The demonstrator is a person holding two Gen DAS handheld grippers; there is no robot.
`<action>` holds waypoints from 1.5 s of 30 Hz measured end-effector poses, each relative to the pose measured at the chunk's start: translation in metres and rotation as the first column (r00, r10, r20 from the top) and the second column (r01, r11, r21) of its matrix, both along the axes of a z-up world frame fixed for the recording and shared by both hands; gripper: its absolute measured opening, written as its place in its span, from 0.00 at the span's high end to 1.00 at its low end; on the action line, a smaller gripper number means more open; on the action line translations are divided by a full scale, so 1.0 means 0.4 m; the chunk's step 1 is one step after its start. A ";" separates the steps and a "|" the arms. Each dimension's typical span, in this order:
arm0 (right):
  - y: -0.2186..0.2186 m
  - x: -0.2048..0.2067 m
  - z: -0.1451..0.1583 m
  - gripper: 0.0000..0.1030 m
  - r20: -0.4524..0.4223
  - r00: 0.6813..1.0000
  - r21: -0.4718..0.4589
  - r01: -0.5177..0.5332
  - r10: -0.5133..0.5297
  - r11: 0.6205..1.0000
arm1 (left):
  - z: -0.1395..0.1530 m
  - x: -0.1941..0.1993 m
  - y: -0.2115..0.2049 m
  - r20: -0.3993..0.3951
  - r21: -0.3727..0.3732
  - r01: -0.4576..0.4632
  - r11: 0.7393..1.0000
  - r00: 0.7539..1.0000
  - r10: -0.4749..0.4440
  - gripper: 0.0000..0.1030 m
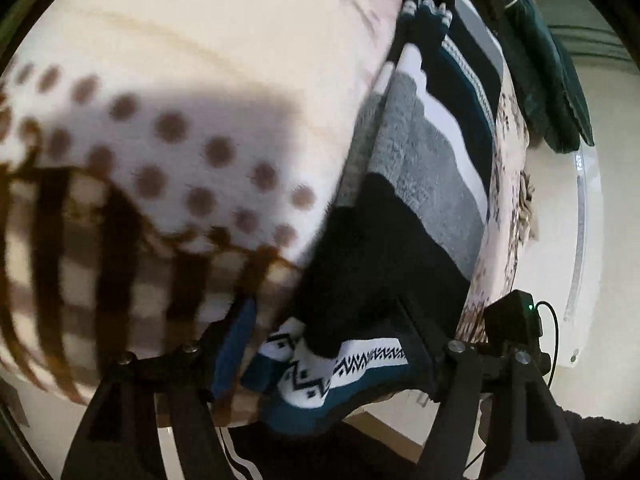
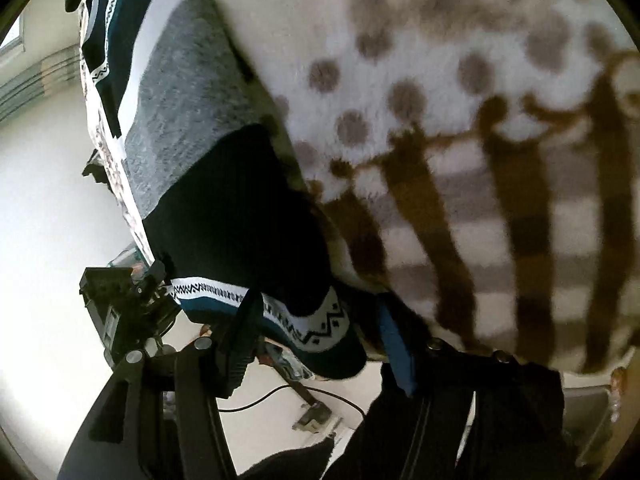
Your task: Fold small clothes
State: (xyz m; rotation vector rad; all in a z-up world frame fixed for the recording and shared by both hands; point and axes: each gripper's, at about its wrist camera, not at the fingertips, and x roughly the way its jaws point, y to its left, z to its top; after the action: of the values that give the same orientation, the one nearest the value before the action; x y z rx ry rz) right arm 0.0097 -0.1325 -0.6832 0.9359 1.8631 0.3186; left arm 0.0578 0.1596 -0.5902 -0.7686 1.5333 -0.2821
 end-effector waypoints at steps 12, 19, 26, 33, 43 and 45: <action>0.081 0.018 -0.038 0.40 -0.017 0.998 0.077 0.065 -0.064 0.995 | 0.026 -0.006 -0.065 0.005 0.116 0.058 0.992 0.998 -0.058 0.34; 0.113 0.027 -0.039 0.40 -0.025 0.997 0.064 0.074 -0.073 0.995 | 0.029 0.005 -0.137 -0.020 0.272 0.142 0.952 0.990 -0.142 0.34; 0.118 0.028 -0.036 0.41 -0.022 0.997 0.057 0.068 -0.067 0.996 | 0.033 -0.004 -0.130 -0.005 0.271 0.147 0.951 0.988 -0.152 0.34; 0.114 0.016 -0.025 0.65 0.007 0.998 0.038 0.058 -0.058 0.998 | 0.055 -0.021 -0.141 0.027 0.337 0.157 0.928 0.984 -0.176 0.68; 0.134 0.025 0.024 0.82 0.049 0.998 0.039 0.047 -0.049 0.998 | 0.101 -0.029 -0.145 0.050 0.310 0.112 0.944 0.990 -0.133 0.88; 0.131 0.028 0.045 0.83 0.062 0.997 0.053 0.045 -0.048 0.998 | 0.131 -0.035 -0.144 0.064 0.301 0.101 0.948 0.990 -0.126 0.88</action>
State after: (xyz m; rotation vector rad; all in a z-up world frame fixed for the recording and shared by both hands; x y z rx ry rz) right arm 0.0208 -0.0800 -0.6653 0.9918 1.7796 0.3659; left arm 0.0438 0.1020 -0.5379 -0.4266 1.5010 -0.1601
